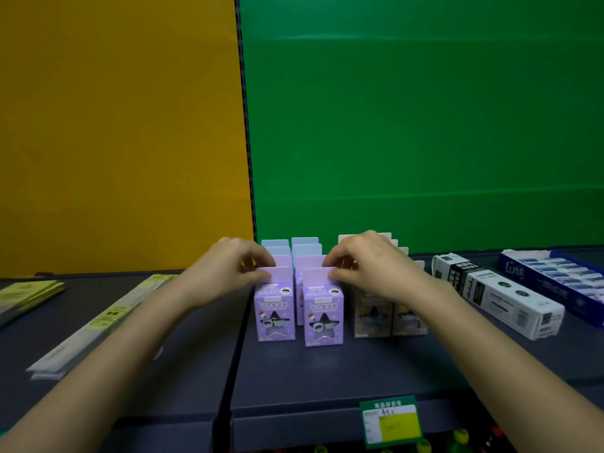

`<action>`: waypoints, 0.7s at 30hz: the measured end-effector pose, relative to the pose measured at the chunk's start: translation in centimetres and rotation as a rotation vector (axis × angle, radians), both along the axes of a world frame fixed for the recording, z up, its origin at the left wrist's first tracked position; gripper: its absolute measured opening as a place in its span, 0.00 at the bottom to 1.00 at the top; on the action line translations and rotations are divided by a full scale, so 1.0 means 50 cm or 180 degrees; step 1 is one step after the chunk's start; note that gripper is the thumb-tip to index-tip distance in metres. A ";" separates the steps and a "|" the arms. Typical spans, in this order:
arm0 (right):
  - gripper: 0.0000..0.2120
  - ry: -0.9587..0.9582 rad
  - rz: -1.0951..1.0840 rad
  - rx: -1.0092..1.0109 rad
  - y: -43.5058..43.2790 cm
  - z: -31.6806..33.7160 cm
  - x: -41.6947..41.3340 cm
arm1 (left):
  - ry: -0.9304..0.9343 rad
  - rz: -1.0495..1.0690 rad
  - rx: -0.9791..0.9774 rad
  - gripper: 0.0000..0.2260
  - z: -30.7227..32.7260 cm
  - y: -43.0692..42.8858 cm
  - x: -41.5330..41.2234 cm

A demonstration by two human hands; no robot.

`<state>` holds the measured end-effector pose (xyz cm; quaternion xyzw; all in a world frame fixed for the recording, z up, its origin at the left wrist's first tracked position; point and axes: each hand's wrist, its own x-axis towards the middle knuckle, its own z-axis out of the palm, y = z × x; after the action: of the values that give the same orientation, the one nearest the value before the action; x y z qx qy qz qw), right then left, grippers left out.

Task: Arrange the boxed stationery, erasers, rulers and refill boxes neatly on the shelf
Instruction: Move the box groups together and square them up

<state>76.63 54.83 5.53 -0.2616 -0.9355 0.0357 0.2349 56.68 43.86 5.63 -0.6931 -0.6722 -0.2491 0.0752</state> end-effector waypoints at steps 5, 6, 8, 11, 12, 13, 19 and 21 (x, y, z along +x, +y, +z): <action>0.07 0.0060 -0.0065 -0.0094 -0.002 0.000 -0.014 | -0.0089 -0.0102 -0.0065 0.10 -0.005 0.007 -0.011; 0.08 0.0084 -0.0047 -0.0126 -0.004 0.001 -0.017 | -0.0115 -0.0131 -0.0080 0.10 -0.005 0.007 -0.012; 0.08 0.0127 -0.0013 -0.0157 -0.008 0.001 -0.023 | -0.0118 -0.0153 -0.0094 0.10 -0.003 0.007 -0.015; 0.08 0.0114 -0.0014 -0.0168 -0.011 0.002 -0.033 | -0.0091 -0.0114 -0.0104 0.10 -0.002 0.007 -0.020; 0.08 0.0109 -0.0028 -0.0169 -0.012 0.003 -0.035 | -0.0089 -0.0110 -0.0097 0.10 -0.002 0.007 -0.021; 0.08 0.0110 -0.0044 -0.0173 -0.012 0.003 -0.036 | -0.0089 -0.0104 -0.0093 0.10 -0.003 0.008 -0.023; 0.10 0.0119 -0.0176 -0.0023 -0.016 -0.005 -0.036 | -0.0034 -0.0146 -0.0122 0.10 -0.005 0.010 -0.019; 0.11 0.0106 -0.0176 0.0063 -0.019 -0.009 -0.034 | 0.0021 -0.0156 -0.0048 0.09 -0.002 0.012 -0.015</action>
<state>74.94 53.90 5.09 -0.2845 -0.9242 0.0242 0.2539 55.91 44.46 5.54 -0.7107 -0.6566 -0.2436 0.0661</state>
